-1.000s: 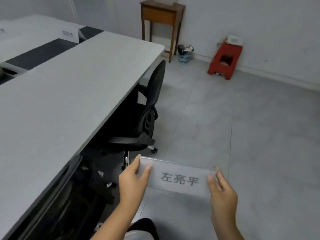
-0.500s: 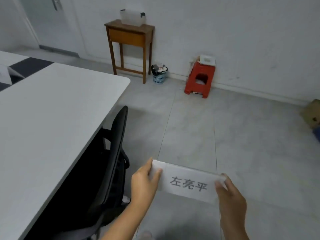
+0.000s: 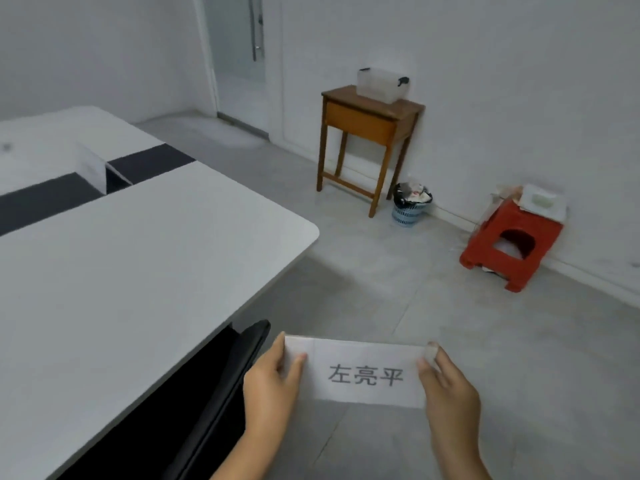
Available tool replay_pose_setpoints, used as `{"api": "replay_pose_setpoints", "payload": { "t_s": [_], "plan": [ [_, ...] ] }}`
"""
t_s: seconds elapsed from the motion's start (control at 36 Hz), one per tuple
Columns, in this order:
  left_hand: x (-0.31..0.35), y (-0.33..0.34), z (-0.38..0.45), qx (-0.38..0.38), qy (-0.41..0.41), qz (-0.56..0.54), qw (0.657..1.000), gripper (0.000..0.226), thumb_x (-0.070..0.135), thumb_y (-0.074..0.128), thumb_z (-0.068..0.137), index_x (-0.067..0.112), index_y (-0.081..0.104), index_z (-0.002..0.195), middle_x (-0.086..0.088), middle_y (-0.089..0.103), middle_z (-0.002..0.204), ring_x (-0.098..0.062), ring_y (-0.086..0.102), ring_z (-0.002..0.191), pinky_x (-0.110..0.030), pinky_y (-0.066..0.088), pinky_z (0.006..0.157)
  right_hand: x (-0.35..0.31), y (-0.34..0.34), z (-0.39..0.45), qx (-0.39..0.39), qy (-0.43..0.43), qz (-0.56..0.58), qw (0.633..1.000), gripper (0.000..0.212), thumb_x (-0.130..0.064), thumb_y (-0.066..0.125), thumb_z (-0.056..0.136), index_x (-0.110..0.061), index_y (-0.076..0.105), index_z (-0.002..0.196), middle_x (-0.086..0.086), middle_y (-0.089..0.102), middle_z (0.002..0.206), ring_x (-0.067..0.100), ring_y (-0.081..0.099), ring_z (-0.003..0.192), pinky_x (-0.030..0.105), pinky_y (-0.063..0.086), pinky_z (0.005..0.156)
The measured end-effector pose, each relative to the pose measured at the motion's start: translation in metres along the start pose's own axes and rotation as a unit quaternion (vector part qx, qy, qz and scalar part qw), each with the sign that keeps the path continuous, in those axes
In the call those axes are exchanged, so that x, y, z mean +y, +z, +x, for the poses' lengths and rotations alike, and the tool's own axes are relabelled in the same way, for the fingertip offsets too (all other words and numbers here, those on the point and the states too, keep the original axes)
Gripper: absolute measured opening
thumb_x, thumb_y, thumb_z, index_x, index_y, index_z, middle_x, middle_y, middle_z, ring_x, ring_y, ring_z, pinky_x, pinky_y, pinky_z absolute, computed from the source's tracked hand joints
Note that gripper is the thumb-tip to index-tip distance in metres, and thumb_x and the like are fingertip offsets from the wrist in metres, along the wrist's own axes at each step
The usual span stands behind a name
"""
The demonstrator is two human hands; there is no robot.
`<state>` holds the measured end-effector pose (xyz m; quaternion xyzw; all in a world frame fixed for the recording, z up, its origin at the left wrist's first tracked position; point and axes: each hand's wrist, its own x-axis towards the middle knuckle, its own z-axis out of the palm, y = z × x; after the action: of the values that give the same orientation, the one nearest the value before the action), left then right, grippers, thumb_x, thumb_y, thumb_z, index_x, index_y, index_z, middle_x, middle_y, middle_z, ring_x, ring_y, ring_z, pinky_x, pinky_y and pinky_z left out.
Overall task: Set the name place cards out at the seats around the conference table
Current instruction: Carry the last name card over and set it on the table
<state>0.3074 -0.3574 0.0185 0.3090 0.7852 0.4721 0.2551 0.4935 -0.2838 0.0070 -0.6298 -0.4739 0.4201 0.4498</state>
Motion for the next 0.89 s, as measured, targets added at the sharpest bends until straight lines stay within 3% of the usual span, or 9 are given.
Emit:
{"api": "replay_pose_setpoints", "payload": {
  "t_s": [0.17,0.33,0.39,0.44,0.5,0.61,0.67,0.78,0.89],
  "plan": [
    [0.017,-0.011,0.036,0.125,-0.039,-0.019,0.991,0.045,0.013,0.064,0.080,0.007,0.053,0.123,-0.010,0.064,0.116,-0.014,0.059,0.097,-0.022,0.039,0.087,-0.034,0.061,0.066,-0.142,-0.026,-0.002,0.989,0.042,-0.009,0.063,0.081,-0.005,0.055,0.122,0.013,0.063,0.116,0.016,0.057,0.101,-0.003,0.040,0.065],
    [0.006,-0.059,0.059,0.254,-0.084,-0.020,0.963,0.046,0.015,0.063,0.081,0.010,0.051,0.125,-0.008,0.061,0.119,-0.009,0.051,0.098,-0.022,0.037,0.087,-0.077,0.153,0.068,-0.304,-0.047,-0.002,0.951,0.041,-0.005,0.059,0.083,-0.005,0.053,0.123,-0.001,0.056,0.105,0.013,0.055,0.097,-0.001,0.043,0.063],
    [-0.004,-0.078,0.069,0.283,-0.105,-0.025,0.953,0.047,0.015,0.062,0.082,0.009,0.049,0.126,-0.008,0.060,0.120,-0.012,0.052,0.099,-0.021,0.036,0.087,-0.085,0.186,0.060,-0.346,-0.056,-0.014,0.936,0.042,-0.006,0.061,0.082,-0.007,0.053,0.123,0.001,0.061,0.102,0.014,0.056,0.103,0.017,0.048,0.084],
    [-0.016,-0.098,0.078,0.305,-0.123,-0.025,0.944,0.047,0.016,0.061,0.082,0.009,0.048,0.128,-0.010,0.061,0.118,-0.015,0.053,0.099,-0.022,0.037,0.087,-0.090,0.215,0.050,-0.391,-0.069,-0.028,0.917,0.043,-0.008,0.062,0.082,-0.011,0.054,0.124,0.010,0.067,0.103,0.021,0.058,0.110,0.034,0.043,0.097],
    [-0.031,-0.118,0.088,0.329,-0.134,-0.008,0.935,0.047,0.016,0.060,0.083,0.009,0.048,0.128,-0.012,0.063,0.114,-0.018,0.055,0.096,-0.025,0.040,0.085,-0.096,0.245,0.037,-0.430,-0.078,-0.035,0.899,0.045,-0.009,0.060,0.083,-0.011,0.050,0.127,0.012,0.062,0.119,0.023,0.055,0.116,0.032,0.039,0.100],
    [-0.064,-0.156,0.108,0.372,-0.164,0.015,0.914,0.045,0.017,0.057,0.085,0.010,0.047,0.129,-0.014,0.065,0.110,-0.027,0.059,0.099,-0.031,0.043,0.082,-0.103,0.303,0.012,-0.496,-0.104,-0.058,0.860,0.048,-0.005,0.055,0.086,-0.012,0.043,0.132,0.000,0.034,0.147,0.019,0.043,0.128,0.021,0.031,0.098],
    [-0.078,-0.174,0.119,0.394,-0.172,0.015,0.903,0.045,0.017,0.056,0.085,0.010,0.046,0.129,-0.014,0.064,0.111,-0.028,0.059,0.101,-0.030,0.042,0.082,-0.102,0.331,0.001,-0.521,-0.104,-0.072,0.844,0.047,-0.005,0.054,0.086,-0.013,0.044,0.132,-0.001,0.030,0.149,0.021,0.042,0.128,0.021,0.030,0.099],
    [-0.096,-0.202,0.141,0.419,-0.193,0.014,0.887,0.046,0.014,0.054,0.087,0.008,0.043,0.131,-0.016,0.060,0.118,-0.031,0.056,0.108,-0.034,0.041,0.089,-0.103,0.379,-0.018,-0.542,-0.073,-0.077,0.834,0.047,-0.005,0.055,0.086,-0.011,0.045,0.131,0.007,0.044,0.141,0.020,0.047,0.124,0.033,0.036,0.104],
    [-0.116,-0.225,0.164,0.439,-0.219,0.020,0.871,0.044,0.013,0.052,0.087,0.006,0.043,0.130,-0.018,0.060,0.119,-0.033,0.054,0.110,-0.037,0.041,0.092,-0.104,0.427,-0.032,-0.562,-0.076,-0.090,0.819,0.045,-0.009,0.055,0.087,-0.010,0.046,0.130,0.008,0.051,0.134,0.020,0.051,0.120,0.025,0.037,0.096]
  ]
}}
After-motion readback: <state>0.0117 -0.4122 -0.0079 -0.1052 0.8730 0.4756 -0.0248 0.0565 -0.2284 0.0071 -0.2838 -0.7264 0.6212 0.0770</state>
